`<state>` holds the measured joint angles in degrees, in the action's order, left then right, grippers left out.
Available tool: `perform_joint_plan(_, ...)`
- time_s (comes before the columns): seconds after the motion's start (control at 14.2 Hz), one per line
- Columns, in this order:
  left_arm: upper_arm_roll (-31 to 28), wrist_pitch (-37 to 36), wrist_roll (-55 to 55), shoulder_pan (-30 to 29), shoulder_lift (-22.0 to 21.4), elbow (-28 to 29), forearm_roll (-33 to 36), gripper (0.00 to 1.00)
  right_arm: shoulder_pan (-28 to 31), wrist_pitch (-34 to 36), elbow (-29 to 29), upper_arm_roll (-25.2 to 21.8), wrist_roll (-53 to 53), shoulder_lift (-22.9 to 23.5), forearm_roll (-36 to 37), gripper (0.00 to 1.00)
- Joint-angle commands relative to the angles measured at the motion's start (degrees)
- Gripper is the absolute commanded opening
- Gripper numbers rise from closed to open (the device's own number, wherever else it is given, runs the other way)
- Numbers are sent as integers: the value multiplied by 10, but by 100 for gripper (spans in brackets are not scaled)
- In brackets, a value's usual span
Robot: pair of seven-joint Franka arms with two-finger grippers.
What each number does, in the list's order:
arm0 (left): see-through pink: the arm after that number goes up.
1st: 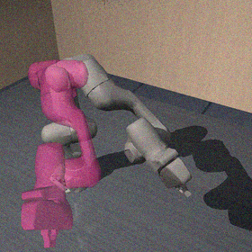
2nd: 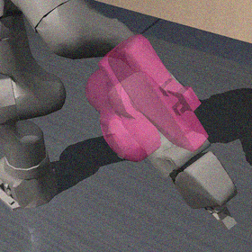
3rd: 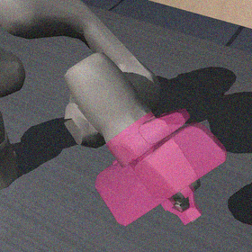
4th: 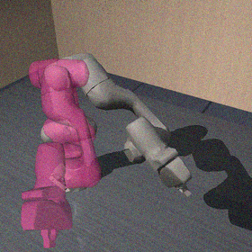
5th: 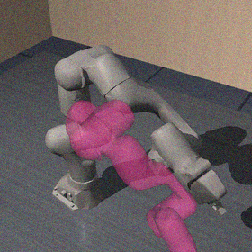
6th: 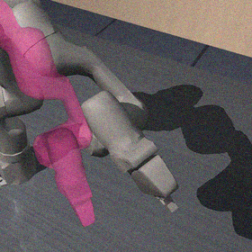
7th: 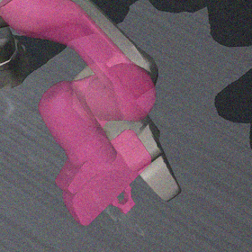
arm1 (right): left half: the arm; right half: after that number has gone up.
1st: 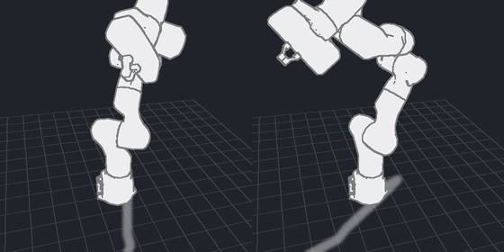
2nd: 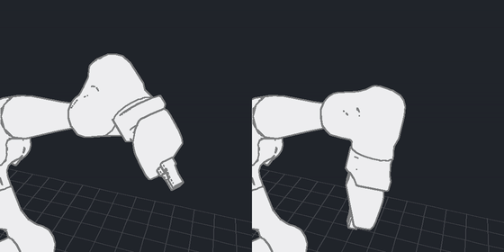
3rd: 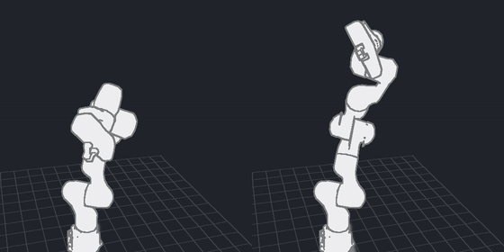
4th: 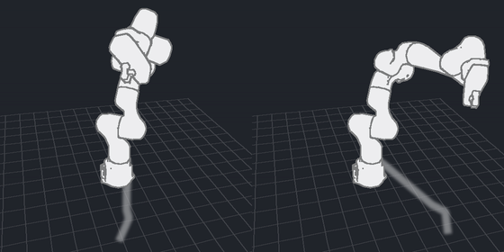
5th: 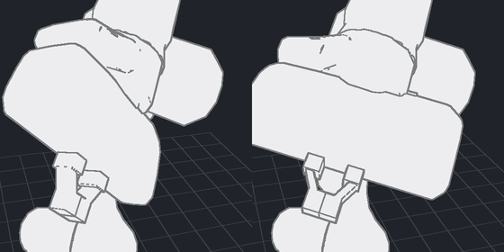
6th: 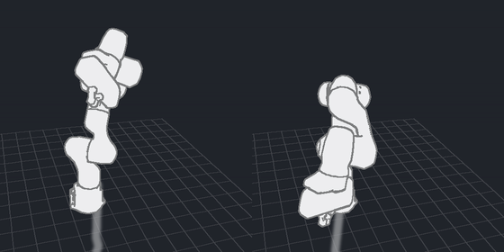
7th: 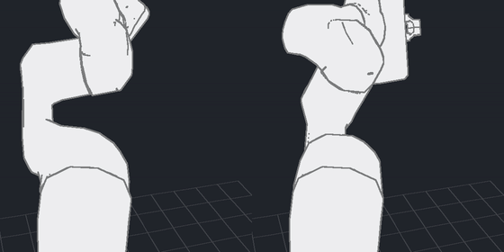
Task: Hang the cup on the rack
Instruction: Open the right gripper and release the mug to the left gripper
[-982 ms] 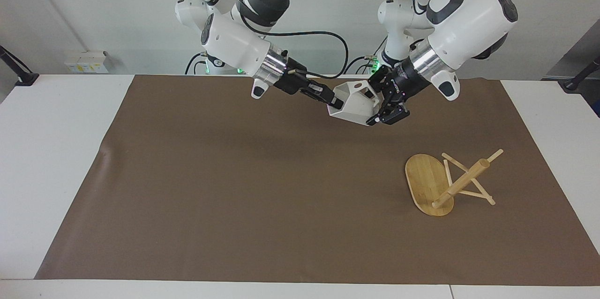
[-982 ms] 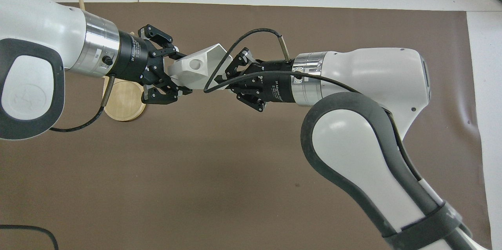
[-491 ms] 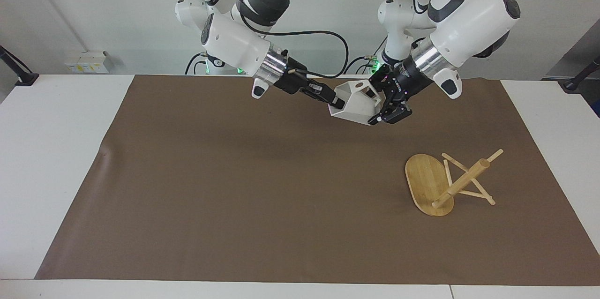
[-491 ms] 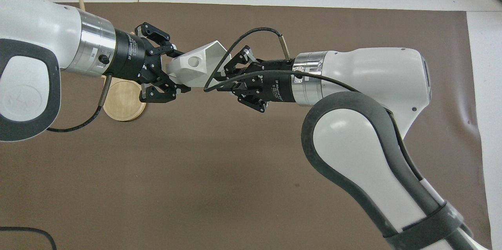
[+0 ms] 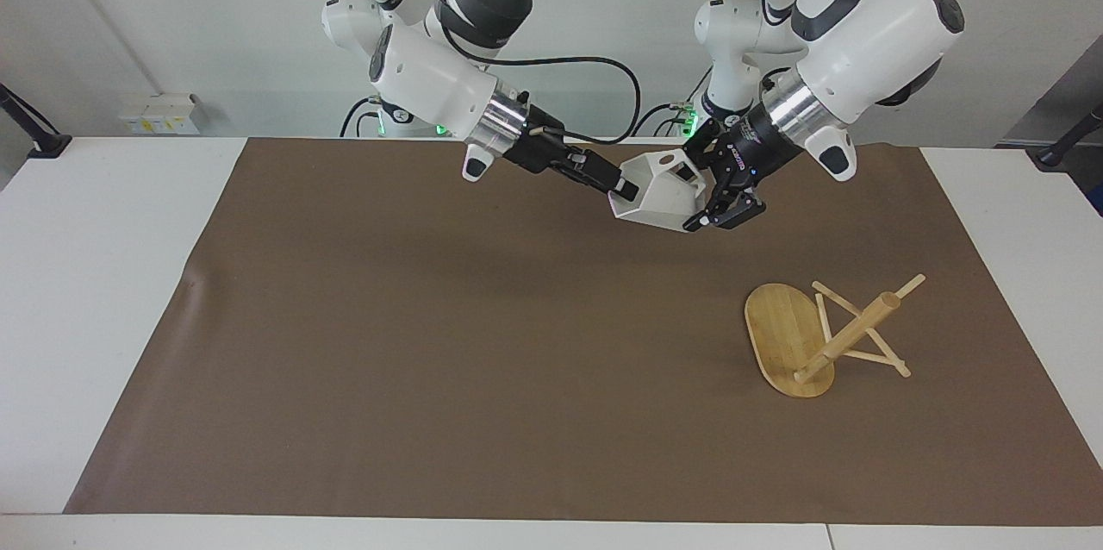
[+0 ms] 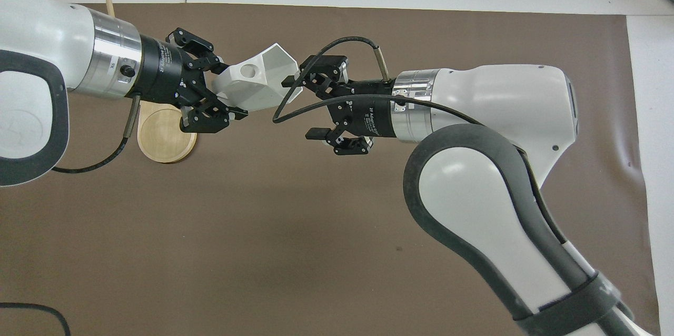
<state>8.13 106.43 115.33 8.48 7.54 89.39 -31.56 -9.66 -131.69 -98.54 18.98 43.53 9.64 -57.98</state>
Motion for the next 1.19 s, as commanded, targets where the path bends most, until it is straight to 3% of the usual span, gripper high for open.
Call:
perform_joint_plan(0.0, -2, 47, 63, -16, -30, 57, -3, 0, -2, -14, -4, 4, 2, -4, -3, 100)
perform_joint_plan(0.49, -6, 116, 170, -44, -22, 104, 8, 0, 7, -13, -3, -1, -42, -4, 10, 100)
perform_joint_plan(0.84, -7, 153, 250, -75, -14, 133, 17, 0, 18, 4, -2, -3, -127, -6, 142, 100)
perform_joint_plan(1.12, -7, 187, 292, -79, -16, 169, 17, 0, 47, 66, 1, -5, -232, -7, 214, 100)
